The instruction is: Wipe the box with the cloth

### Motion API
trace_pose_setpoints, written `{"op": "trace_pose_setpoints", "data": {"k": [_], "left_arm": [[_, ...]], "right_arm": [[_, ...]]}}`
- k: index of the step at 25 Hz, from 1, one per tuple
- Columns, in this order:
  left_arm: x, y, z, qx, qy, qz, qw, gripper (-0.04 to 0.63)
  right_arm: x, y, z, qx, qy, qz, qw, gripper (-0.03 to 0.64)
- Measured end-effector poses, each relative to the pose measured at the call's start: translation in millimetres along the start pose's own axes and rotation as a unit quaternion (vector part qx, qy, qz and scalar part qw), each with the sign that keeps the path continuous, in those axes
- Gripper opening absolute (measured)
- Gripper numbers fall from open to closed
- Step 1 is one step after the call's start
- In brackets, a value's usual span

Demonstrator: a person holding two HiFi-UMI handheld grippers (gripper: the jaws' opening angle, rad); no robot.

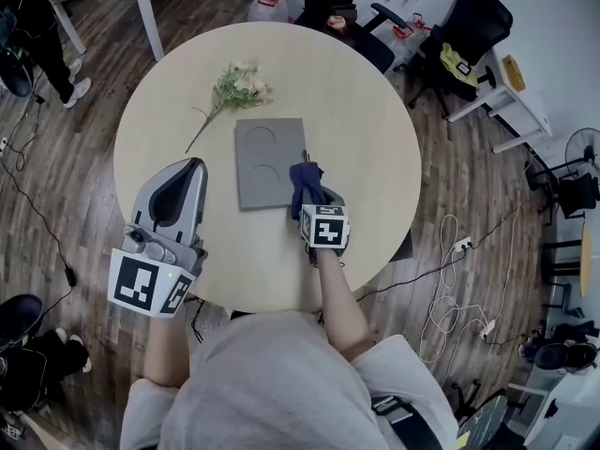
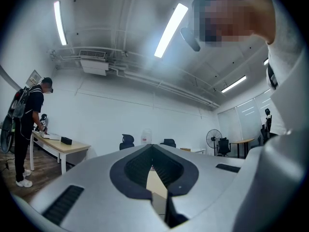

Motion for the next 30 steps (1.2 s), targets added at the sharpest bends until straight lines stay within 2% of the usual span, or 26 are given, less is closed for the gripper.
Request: {"op": "trace_pose_setpoints", "data": {"k": [5,9,19,30], "left_arm": [[-1.2,0.6,4.4,0.002,-0.01,0.003,0.9999,0.009],[-3.1,1.6,5.8,0.004,-0.013,0.001,0.9999,0.009],[-13.5,10.3,10.4,0.018,-0.016,0.014,0.9996,0.009],[-27.6,28.7,28.2,0.031,-0.032,0.032,0.9985,0.009]], "right_arm": [[-6.6,-6.9,10.4,0.016,-0.01,0.004,1.0,0.08],[-9.5,-6.1,7.9,0.007,-0.001,0.015,1.0,0.08],[-67.7,15.1,-4.4,0.004,0.038,0.131,0.991,0.091],[-148.0,36.3,-16.4,-0.006,0.037,0.227,0.973,0.091]]}}
Point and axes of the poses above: the fingertips, and each gripper's own axes: x forward along the fingers, z to its right, y out of its top, the point moved 9 cm from there along -x, backward along the fingers, and after that the axes turned 7 degrees about x, right-handed, at the moved point
